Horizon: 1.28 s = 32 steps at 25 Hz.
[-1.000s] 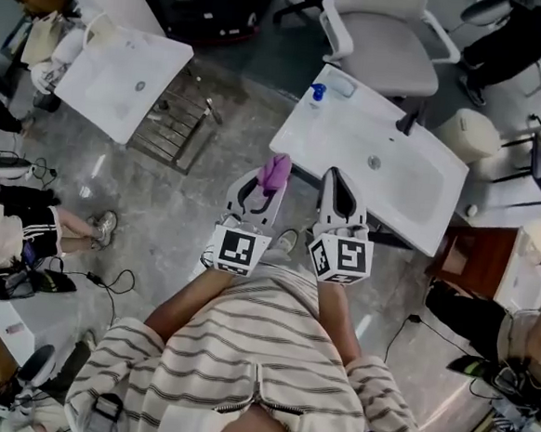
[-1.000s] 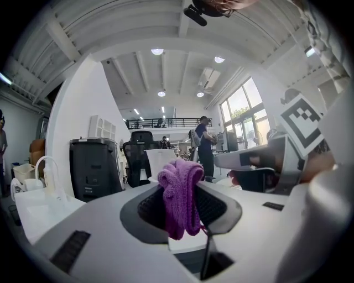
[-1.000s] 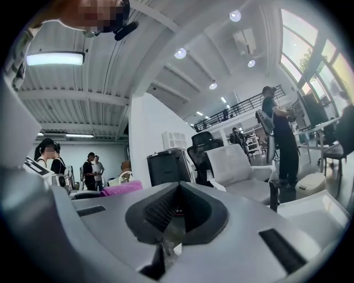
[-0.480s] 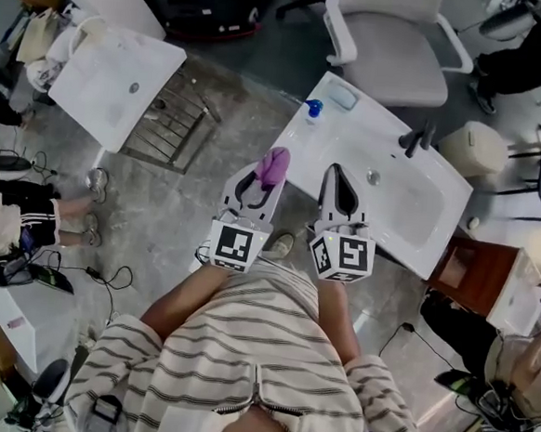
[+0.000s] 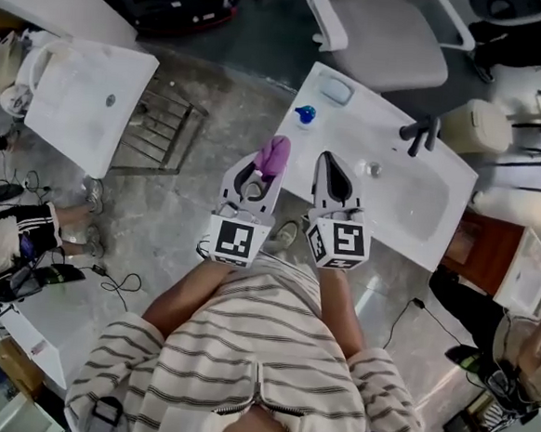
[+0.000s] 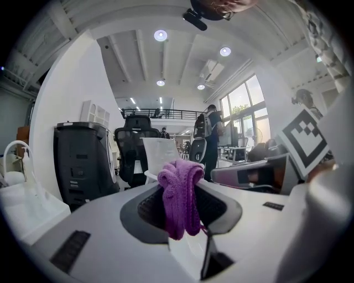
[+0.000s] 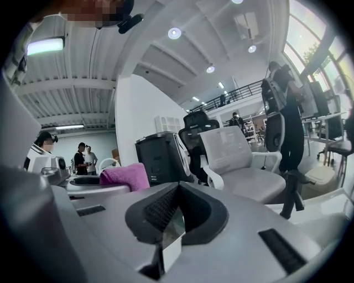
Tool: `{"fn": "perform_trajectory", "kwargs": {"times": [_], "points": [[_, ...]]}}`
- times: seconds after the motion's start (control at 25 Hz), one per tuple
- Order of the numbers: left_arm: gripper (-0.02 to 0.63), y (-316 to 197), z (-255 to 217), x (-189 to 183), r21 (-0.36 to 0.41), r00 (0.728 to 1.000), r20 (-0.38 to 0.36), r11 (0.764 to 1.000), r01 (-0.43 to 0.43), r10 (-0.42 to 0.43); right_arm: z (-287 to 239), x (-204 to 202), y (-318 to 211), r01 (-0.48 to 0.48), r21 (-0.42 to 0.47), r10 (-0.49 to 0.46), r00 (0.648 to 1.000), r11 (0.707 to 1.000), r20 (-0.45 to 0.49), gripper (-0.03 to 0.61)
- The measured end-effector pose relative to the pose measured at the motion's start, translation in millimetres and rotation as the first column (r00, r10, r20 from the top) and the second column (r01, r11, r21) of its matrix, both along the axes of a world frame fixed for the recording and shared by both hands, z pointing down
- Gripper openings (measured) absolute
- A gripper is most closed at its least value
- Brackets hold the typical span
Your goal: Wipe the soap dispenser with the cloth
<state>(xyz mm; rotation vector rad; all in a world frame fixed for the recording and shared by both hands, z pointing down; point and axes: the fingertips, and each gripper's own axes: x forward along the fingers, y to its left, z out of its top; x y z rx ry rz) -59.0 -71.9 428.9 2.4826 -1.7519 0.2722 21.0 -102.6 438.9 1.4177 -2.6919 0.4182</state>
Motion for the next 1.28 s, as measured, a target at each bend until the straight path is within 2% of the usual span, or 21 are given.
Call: {"fn": "perform_trajectory", "kwargs": {"times": [0.2,0.64,0.72,0.92,1.28], "points": [[0.118,-27.6,15.6,-2.5,-0.020,0.999,-0.001,0.999,-0.042,0.042,23.1,-10.9,-25.6,-0.016,-0.030,0.015,1.000,0.999,-0.022,-0.002],[0.118,-64.4,35.9,-11.8,-0.045,0.998,-0.028,0.997,-0.061,0.060,65.7,-20.2,-56.0,-0.034,-0.064,0.030,0.998,0.997,-0.061,0.006],[0.118,-67.2,38.8,-13.6,-0.049,0.998,-0.032,0.997,-0.058,0.056,75.2,-23.1,-58.4,-0.030,-0.072,0.025,0.998,0.997,-0.066,0.020],[0.118,-68.0,46.7,-19.0,-0.065,0.998,-0.040,0.997,-0.046,0.043,97.4,-31.4,-62.2,-0.013,-0.098,0.008,0.999,0.995,-0.052,0.126],[0.118,-72.4,59.3,-31.1,-0.081,0.999,-0.021,0.996,-0.042,0.040,128.0,-42.9,-77.9,-0.028,-0.106,0.014,0.992,0.994,-0.129,0.158]]}}
